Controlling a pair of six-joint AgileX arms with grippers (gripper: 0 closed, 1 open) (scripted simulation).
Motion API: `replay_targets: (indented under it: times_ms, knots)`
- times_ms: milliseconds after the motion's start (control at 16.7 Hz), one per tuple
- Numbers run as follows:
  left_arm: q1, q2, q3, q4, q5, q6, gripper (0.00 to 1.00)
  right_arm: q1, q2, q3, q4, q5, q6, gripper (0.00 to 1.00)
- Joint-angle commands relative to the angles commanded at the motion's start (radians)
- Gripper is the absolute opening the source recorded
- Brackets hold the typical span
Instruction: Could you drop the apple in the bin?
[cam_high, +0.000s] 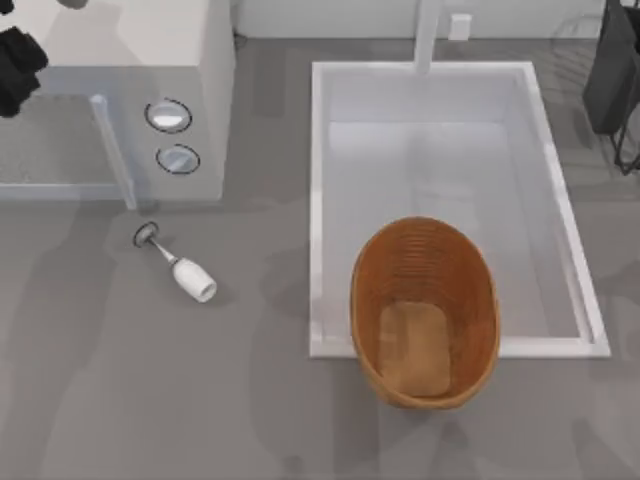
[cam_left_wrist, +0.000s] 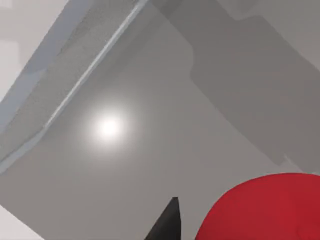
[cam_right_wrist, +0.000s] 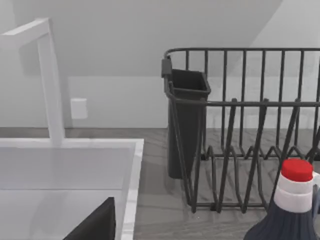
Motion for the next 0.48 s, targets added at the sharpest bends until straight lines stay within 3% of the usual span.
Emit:
replay_targets:
  times_ms: [480]
  knots:
    - [-0.311,0.307,0.501,-0.221,0.008,0.755,0.0,0.0,0.0,0.0,0.0,0.0,0.0,1.0]
